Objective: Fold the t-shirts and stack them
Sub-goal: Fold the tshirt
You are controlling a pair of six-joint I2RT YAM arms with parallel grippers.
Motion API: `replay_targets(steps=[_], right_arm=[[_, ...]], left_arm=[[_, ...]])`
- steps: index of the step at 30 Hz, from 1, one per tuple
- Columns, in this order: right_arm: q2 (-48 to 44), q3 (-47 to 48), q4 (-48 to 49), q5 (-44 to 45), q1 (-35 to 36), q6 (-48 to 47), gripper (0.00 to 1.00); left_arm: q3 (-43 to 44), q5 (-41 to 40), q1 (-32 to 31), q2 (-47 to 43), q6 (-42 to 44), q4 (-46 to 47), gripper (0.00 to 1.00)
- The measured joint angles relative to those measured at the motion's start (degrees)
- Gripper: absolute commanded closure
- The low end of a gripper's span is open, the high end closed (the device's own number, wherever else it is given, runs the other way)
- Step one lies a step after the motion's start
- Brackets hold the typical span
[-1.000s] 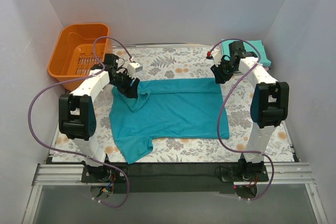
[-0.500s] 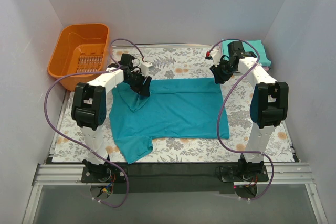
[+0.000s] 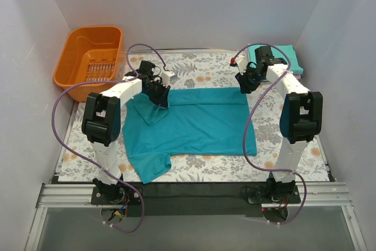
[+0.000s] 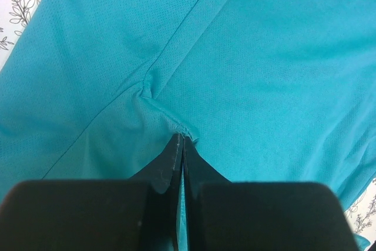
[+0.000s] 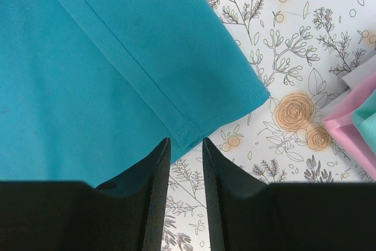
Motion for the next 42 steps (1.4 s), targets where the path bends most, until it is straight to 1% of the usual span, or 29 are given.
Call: replay_targets(steps=[6, 16, 17, 19, 22, 24, 25, 26, 27, 29, 32, 33, 37, 42], right_arm=[[0.0, 0.0, 0.0, 0.0, 0.0, 0.1, 0.72], [0.0, 0.0, 0.0, 0.0, 0.2, 0.2, 0.74], [0.0, 0.0, 0.0, 0.0, 0.3, 0.2, 0.74], [0.0, 0.0, 0.0, 0.0, 0.5, 0.2, 0.74], [0.0, 0.0, 0.0, 0.0, 0.7, 0.2, 0.74], [0.0, 0.0, 0.0, 0.0, 0.9, 0.2, 0.74], [0.0, 0.0, 0.0, 0.0, 1.0, 0.2, 0.73], [0.0, 0.0, 0.0, 0.0, 1.1, 0.2, 0.73], [0.0, 0.0, 0.0, -0.1, 1.2, 0.2, 0.74], [0.2, 0.0, 0.0, -0.1, 1.4, 0.2, 0.73], [2.4, 2.3, -0.4, -0.1, 1.9, 0.6, 0.75], [3.2, 3.1, -0.3, -0.1, 2.0, 0.9, 0.75], [7.6, 6.2, -0.1, 0.5, 2.8, 1.6, 0.76], [12.6, 9.5, 0.5, 2.7, 4.3, 3.5, 0.77]], left_arm=[[-1.0, 0.6, -1.3, 0.0, 0.0, 0.6, 1.00], [-4.7, 1.9, -6.1, 0.0, -0.7, 1.2, 1.00], [-4.9, 1.9, -6.4, 0.0, -0.9, 1.4, 0.96], [-5.1, 1.4, -6.9, 0.0, -1.4, 1.3, 0.83], [-5.1, 0.9, -6.5, -0.1, -2.6, 1.3, 0.76], [-5.1, 1.2, -5.2, -0.3, -3.5, 1.0, 0.70], [-5.1, 1.4, -3.9, -0.8, -3.9, 0.8, 0.69], [-5.1, 1.5, -2.4, -1.5, -4.3, 0.7, 0.64], [-5.1, 1.5, -0.9, -2.2, -4.6, 0.7, 0.62], [-4.9, 1.0, 3.3, -4.3, -5.4, 0.9, 0.61], [-3.5, -2.1, 8.7, -6.9, -5.2, 1.2, 0.59], [-2.7, -3.7, 10.2, -7.2, -4.9, 1.4, 0.57], [0.6, -8.6, 13.5, -6.0, -3.5, 2.2, 0.55], [4.8, -13.1, 14.8, -1.0, -1.1, 2.7, 0.54]])
